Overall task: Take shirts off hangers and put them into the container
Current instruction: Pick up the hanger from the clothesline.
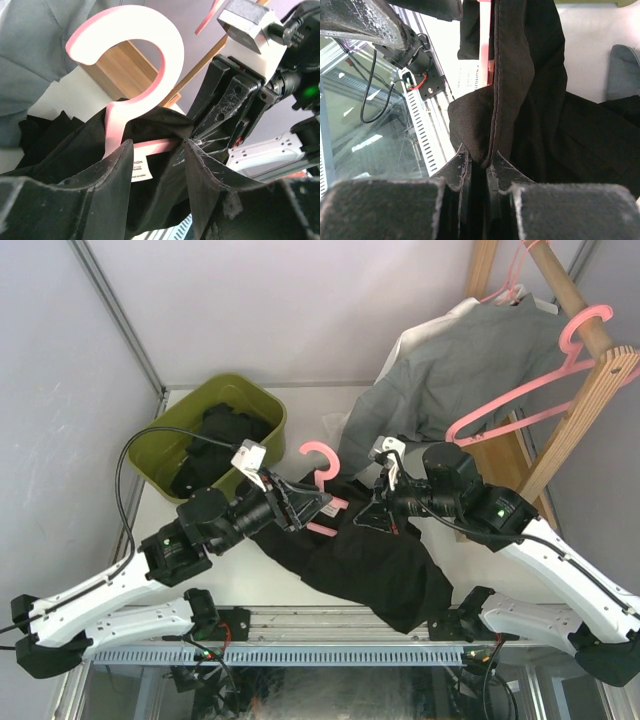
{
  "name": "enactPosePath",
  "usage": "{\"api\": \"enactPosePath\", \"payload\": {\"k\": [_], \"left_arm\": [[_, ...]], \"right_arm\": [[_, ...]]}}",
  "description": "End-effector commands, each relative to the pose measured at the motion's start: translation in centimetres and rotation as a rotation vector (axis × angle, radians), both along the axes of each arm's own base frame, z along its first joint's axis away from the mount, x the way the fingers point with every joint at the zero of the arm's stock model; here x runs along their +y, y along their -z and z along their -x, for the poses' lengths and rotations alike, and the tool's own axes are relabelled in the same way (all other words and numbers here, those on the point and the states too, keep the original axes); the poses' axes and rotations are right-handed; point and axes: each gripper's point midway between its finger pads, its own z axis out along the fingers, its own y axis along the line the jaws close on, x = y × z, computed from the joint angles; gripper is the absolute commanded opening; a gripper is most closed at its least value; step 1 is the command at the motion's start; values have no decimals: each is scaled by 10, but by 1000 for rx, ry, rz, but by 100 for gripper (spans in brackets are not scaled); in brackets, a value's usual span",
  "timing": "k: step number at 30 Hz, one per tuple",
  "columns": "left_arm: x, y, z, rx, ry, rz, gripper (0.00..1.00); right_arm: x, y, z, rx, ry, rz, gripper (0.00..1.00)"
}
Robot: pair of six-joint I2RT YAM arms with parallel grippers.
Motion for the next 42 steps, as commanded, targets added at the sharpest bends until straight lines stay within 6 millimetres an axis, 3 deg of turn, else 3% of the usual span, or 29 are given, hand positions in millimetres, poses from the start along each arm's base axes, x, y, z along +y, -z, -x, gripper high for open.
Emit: {"api": "enactPosePath", "payload": {"k": [1,9,15,20,25,33,42], "left_arm": [[-4,-16,-4,93,-3,139,49],[6,-3,-22,149,-60,147,50],[-8,-1,-26,149,-33,146,51],[-9,-11,-29,106,-33,169,51],[0,-1,-44,79,-125,73,54],[9,-2,-59,1,-199,-41,55],[-14,-7,-42,-75,-27,-86,39]], "right_arm": [[5,-30,-10,-67,36,-99,0],[2,-32,-11,-64,64,-103,0],[0,-39,-3,-75,38,-130,0],[-1,-36,-1,-69,35,-126,0],[0,-36,5,-56,1,-134,0],[2,-36,10,-46,-24,-139,0],[5,-34,5,-44,-19,-134,0]]}}
